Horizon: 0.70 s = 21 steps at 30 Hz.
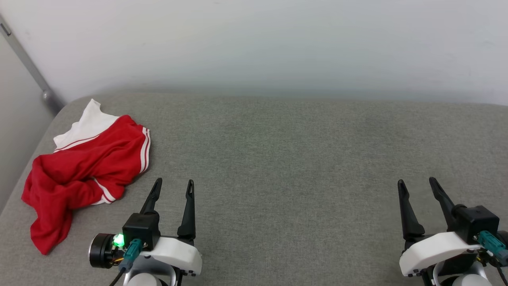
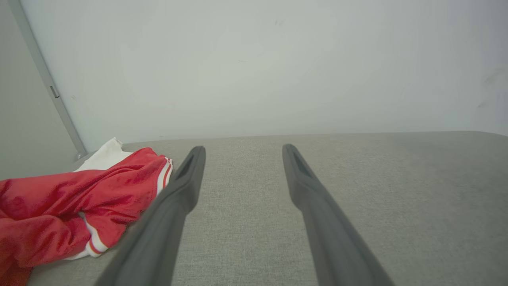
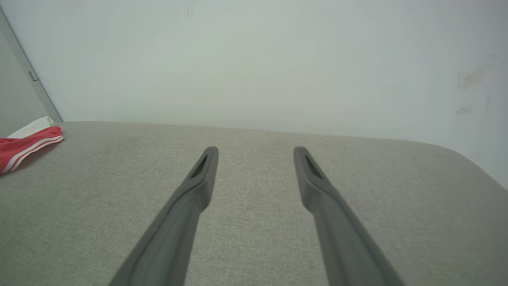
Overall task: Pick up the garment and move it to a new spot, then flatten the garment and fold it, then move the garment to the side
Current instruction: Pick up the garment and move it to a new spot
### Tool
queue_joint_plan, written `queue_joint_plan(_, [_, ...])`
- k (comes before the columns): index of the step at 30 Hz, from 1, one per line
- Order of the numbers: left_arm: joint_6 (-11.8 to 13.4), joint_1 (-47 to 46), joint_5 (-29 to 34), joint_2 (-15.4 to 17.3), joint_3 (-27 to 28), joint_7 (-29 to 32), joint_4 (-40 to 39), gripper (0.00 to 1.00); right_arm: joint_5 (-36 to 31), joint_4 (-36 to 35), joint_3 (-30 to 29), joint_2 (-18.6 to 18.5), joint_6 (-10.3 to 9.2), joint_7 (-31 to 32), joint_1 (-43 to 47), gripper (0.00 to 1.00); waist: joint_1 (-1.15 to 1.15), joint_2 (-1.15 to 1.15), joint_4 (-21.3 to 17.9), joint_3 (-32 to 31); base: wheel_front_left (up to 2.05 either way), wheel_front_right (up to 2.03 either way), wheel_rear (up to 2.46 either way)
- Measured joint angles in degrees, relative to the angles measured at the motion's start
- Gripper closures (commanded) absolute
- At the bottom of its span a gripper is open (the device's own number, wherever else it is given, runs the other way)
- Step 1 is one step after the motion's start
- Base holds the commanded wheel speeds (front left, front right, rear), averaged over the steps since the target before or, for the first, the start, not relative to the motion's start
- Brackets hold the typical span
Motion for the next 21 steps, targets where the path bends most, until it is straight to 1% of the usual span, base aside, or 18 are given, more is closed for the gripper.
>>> queue_joint_plan(5, [-0.2,-0.9,-0.7,-0.3,0.5,0.0,0.5,0.00,-1.1,-0.6,-0.2,0.0,0.01,0.0,0.0,0.00,0.00,0.00,2.5,0.4,0.00,0.00,0.00])
queue_joint_plan(11, [-0.2,-1.4,-1.1,-0.6,1.5,0.0,1.2,0.00,-2.4,-1.8,0.8,0.0,0.01,0.1,-0.2,0.00,0.00,0.00,7.5,0.8,0.00,0.00,0.00])
queue_joint_plan(12, [-0.2,-1.4,-1.1,-0.6,1.5,0.0,1.2,0.00,-2.4,-1.8,0.8,0.0,0.01,0.1,-0.2,0.00,0.00,0.00,7.5,0.8,0.00,0.00,0.00])
queue_joint_plan(13, [-0.1,-1.4,-1.4,-0.6,2.3,0.0,1.4,0.00,-2.5,-2.1,1.3,0.0,0.01,0.1,-0.3,0.00,0.00,0.00,9.4,0.9,0.00,0.00,0.00])
queue_joint_plan(21, [-0.2,-1.2,-2.5,-0.7,4.9,0.0,1.1,0.00,-2.5,-2.9,3.1,0.0,0.01,0.6,-0.5,0.00,0.00,0.00,17.3,1.2,0.00,0.00,0.00])
